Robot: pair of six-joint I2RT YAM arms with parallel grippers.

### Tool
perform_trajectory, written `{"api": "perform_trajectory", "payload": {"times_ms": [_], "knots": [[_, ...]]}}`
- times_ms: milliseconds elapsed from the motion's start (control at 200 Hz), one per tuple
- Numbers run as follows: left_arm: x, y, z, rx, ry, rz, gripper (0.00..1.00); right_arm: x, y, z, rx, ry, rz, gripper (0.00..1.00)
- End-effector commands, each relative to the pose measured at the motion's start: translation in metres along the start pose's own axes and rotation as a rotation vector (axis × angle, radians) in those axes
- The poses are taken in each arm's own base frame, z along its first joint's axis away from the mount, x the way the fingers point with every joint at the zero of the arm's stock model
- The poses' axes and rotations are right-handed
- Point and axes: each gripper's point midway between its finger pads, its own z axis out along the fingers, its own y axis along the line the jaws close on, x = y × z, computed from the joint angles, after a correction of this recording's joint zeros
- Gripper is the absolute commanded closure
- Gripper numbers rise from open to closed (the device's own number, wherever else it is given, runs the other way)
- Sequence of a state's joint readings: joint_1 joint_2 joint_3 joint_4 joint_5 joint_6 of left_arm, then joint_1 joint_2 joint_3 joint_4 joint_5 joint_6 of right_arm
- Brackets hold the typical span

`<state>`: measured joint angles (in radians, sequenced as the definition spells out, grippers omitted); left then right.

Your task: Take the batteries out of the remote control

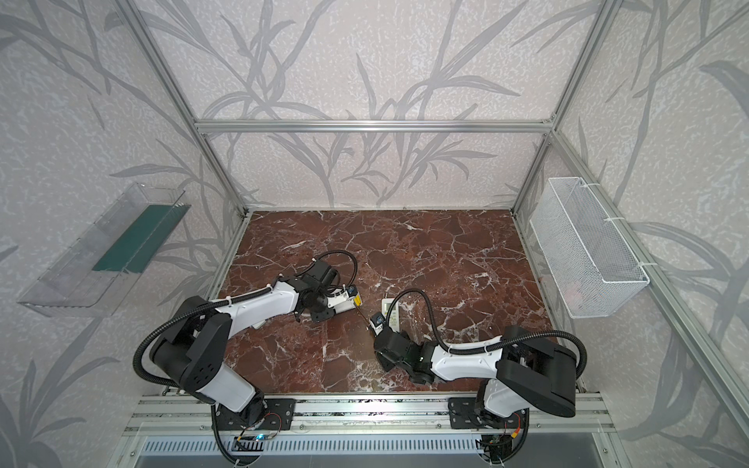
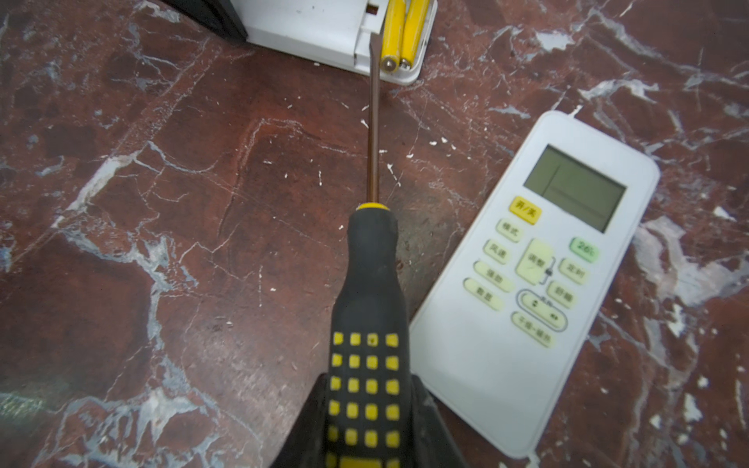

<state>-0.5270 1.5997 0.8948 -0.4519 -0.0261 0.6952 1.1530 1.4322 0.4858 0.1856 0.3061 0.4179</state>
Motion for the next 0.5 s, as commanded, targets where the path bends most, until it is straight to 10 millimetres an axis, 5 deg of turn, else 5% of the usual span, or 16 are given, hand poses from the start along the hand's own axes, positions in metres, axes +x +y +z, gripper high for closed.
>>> {"api": "perform_trajectory", "payload": {"times_ms": [0, 495], "knots": [[0.0023, -0.0018, -0.0084, -0.010, 0.001, 0.009, 0.48, -0.0025, -0.0055, -0.0009, 0.030, -0.006, 0.011, 1.00], [0.0028, -0.0073, -0.0116, -0.064, 0.033, 0.064, 0.48, -0.0110, -0.0036, 0.0004, 0.032, -0.022, 0.018, 1.00]]}}
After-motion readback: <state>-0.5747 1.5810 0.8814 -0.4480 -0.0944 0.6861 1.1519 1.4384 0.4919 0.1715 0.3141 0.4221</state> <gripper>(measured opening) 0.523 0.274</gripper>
